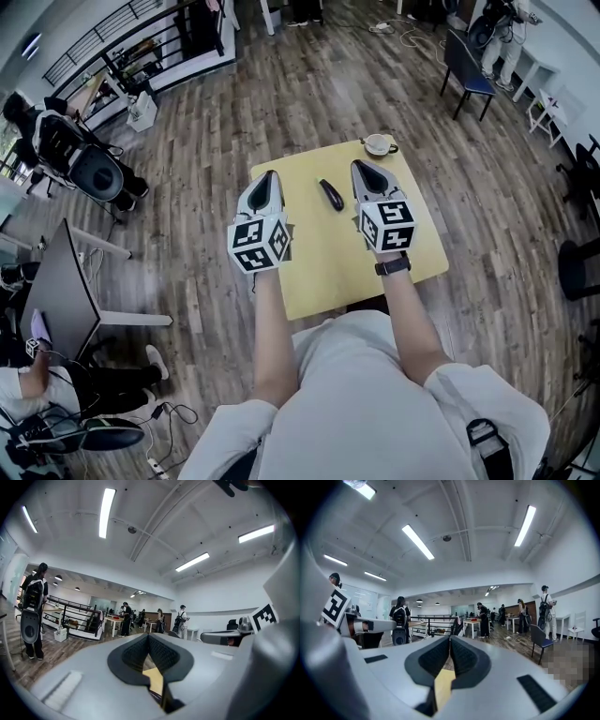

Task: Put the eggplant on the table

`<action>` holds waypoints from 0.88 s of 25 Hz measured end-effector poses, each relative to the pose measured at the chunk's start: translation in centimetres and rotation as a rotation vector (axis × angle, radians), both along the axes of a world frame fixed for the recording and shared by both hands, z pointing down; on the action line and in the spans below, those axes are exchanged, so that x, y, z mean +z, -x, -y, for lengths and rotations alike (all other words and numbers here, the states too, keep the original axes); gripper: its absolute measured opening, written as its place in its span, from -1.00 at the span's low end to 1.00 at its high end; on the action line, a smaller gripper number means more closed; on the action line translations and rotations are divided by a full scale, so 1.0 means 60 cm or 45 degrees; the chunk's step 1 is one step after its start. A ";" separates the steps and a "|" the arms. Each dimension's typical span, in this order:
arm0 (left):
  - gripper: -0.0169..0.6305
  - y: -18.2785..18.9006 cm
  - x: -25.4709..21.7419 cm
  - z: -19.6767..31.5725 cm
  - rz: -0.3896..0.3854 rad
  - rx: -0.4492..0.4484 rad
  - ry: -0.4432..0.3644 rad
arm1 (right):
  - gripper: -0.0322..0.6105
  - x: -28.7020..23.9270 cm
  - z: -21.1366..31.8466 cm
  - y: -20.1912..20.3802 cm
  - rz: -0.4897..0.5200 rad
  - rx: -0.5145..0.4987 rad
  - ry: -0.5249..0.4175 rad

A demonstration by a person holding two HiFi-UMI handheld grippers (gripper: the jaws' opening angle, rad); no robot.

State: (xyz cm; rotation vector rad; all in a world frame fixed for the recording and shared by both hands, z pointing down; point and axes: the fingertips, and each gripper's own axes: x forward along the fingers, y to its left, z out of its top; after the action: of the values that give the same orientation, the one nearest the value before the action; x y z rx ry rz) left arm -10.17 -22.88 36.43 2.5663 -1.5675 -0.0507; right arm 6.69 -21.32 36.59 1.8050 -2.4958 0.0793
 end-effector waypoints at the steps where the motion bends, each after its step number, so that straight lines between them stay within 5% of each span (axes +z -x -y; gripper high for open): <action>1: -0.91 0.001 -0.009 -0.003 0.001 -0.005 -0.016 | -0.86 -0.003 -0.001 -0.001 0.002 0.000 -0.005; 8: -0.92 0.004 -0.046 -0.013 0.011 -0.008 -0.085 | -0.86 -0.026 -0.004 0.007 0.001 -0.017 -0.041; 22: -0.92 -0.030 -0.036 -0.006 0.020 0.027 -0.067 | -0.86 -0.025 -0.010 -0.034 0.017 0.025 -0.041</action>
State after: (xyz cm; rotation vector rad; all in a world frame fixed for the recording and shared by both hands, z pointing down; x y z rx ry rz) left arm -8.36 -22.52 34.26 2.6294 -1.5646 -0.0713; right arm 8.72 -20.72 35.09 1.8477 -2.5030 0.0525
